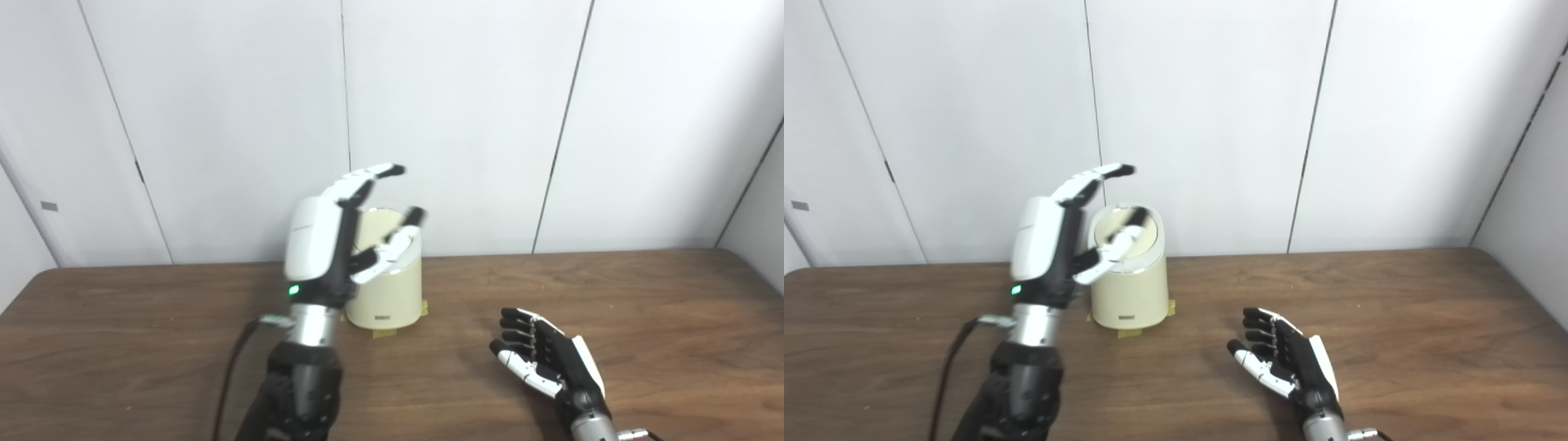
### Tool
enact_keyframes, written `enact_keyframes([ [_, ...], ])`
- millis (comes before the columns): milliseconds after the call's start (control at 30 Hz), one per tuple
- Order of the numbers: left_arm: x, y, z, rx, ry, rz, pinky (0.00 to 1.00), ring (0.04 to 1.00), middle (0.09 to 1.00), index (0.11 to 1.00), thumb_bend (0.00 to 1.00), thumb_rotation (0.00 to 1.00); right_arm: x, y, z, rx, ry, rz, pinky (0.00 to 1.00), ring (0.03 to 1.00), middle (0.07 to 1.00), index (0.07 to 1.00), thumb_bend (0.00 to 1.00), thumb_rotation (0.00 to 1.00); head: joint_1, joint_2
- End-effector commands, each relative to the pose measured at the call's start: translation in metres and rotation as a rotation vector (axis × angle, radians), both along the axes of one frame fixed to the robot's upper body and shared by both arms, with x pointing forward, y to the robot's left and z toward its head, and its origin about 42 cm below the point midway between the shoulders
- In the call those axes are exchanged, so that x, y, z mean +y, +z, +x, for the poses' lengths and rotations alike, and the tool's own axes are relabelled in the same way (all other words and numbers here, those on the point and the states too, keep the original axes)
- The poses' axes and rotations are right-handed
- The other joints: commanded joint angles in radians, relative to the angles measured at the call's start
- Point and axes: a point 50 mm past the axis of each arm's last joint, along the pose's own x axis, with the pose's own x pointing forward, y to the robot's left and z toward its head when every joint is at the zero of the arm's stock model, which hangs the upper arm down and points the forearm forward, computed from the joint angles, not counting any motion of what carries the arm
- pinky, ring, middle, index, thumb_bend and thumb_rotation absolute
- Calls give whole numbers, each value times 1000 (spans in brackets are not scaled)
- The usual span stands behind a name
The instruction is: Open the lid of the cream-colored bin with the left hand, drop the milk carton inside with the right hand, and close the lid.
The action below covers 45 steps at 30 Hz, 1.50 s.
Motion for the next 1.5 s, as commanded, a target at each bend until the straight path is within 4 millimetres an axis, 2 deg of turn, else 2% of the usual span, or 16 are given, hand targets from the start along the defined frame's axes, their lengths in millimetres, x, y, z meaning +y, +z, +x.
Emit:
enact_keyframes([
  [0, 10, 2, -5, 50, -99, -117, 653, 761, 780, 779, 331, 563, 6, -4, 1, -13, -20, 59, 663, 717, 731, 720, 325, 243, -2, 2],
  [133, 32, -16, -12, 128, -141, -216, 659, 772, 796, 802, 274, 462, 7, -6, 1, -45, -52, 96, 640, 697, 710, 693, 348, 221, -2, 6],
  [300, 61, -44, -25, 185, -110, -277, 678, 762, 770, 769, 244, 529, 7, -6, 1, -54, -62, 91, 636, 693, 710, 690, 342, 219, -6, 6],
  [600, 101, -88, -46, 300, -53, -376, 714, 767, 766, 765, 202, 547, 5, -6, 2, -52, -59, 103, 646, 700, 716, 697, 341, 197, -6, 6],
  [767, 108, -105, -54, 363, -48, -428, 728, 769, 761, 757, 203, 519, 4, -5, 2, -47, -56, 95, 649, 701, 717, 699, 337, 181, -2, 9],
  [900, 112, -115, -56, 409, -61, -460, 775, 780, 769, 768, 218, 499, 4, -3, 0, -49, -51, 86, 644, 699, 716, 697, 336, 158, -7, 17],
  [1100, 117, -129, -60, 456, -43, -453, 771, 791, 780, 776, 202, 416, 1, 0, -2, -44, -49, 89, 643, 700, 715, 698, 345, 196, -5, 30],
  [1300, 123, -138, -62, 525, 10, -435, 771, 792, 779, 780, 207, 396, -2, 3, -1, -46, -49, 123, 641, 693, 711, 694, 339, 148, -2, 38],
  [1467, 128, -145, -60, 564, 24, -434, 773, 798, 786, 788, 190, 200, -7, 3, 1, -55, -53, 110, 628, 684, 706, 692, 324, 94, -1, 42],
])
